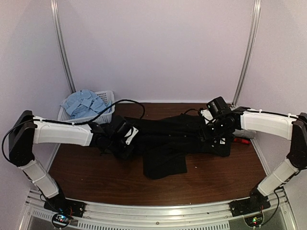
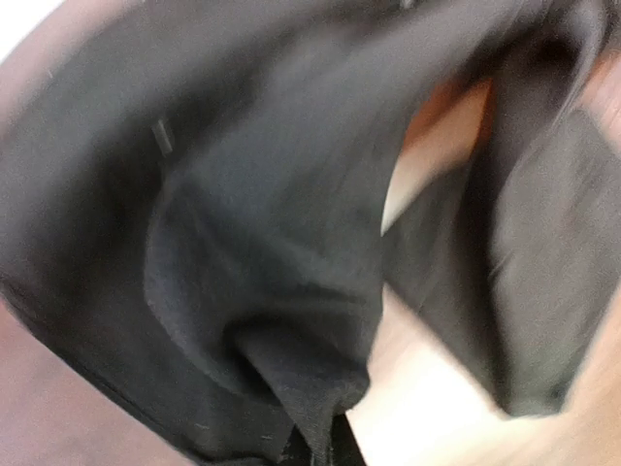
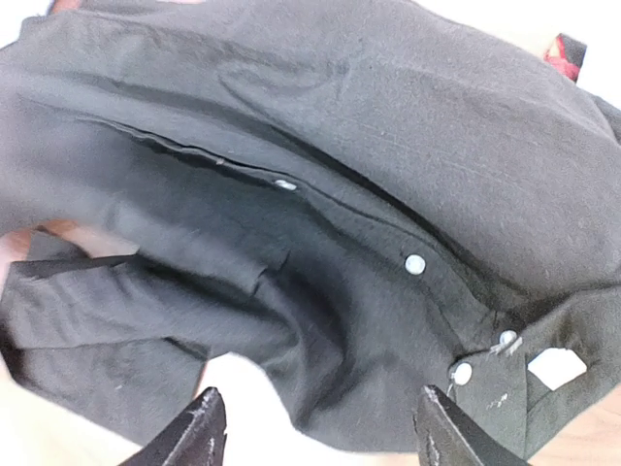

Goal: Fold and stack the long sleeve shirts
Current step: Pick up the crumpled shirt from the center of the board.

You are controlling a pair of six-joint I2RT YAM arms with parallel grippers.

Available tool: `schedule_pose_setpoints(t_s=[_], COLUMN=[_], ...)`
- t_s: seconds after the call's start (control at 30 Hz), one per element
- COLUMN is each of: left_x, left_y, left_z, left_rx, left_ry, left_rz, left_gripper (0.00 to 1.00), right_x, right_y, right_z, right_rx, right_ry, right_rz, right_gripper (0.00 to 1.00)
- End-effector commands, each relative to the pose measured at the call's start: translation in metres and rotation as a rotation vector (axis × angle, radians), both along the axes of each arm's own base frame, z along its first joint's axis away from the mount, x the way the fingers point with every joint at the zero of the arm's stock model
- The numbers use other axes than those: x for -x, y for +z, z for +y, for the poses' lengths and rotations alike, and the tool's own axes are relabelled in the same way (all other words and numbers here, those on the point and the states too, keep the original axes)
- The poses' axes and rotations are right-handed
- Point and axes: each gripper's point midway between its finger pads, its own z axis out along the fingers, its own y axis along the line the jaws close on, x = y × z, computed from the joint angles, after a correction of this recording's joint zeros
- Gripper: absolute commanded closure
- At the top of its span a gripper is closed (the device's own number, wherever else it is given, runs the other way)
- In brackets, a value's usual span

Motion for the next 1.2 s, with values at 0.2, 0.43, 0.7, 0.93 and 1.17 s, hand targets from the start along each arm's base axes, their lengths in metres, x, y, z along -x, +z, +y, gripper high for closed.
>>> schedule_pose_setpoints(t_s=[0.2,0.43,0.7,0.93,1.17], left_x=[-0.062,-0.082,-0.107,-0.116,-0.123], left_y=[0.159,0.244,0.267,0.265,0.267], left_z=[0.003,0.023,0.016,0.007,0.003], left_rx=[0.212,0.346,0.34,0.327,0.313], left_ry=[0.083,0.121,0.125,0.1,0.091], left_rz=[-0.258,-0.404,-0.442,-0.43,-0.431], left_gripper=[1.0,1.0,1.0,1.0,1.0], right_x=[0.035,0.036,0.043,0.058,0.07], right_y=[-0.007,-0.006,-0.008,0.008,0.002], right_z=[-0.014,-0.016,0.002,0.041,0.084], right_rx=[-0.041,-0.059,-0.124,-0.26,-0.29], right_ry=[-0.04,-0.051,0.042,0.143,0.206], right_rz=[0.015,-0.007,-0.017,-0.104,-0.164], right_gripper=[0.28,0.28,0.28,0.27,0.27])
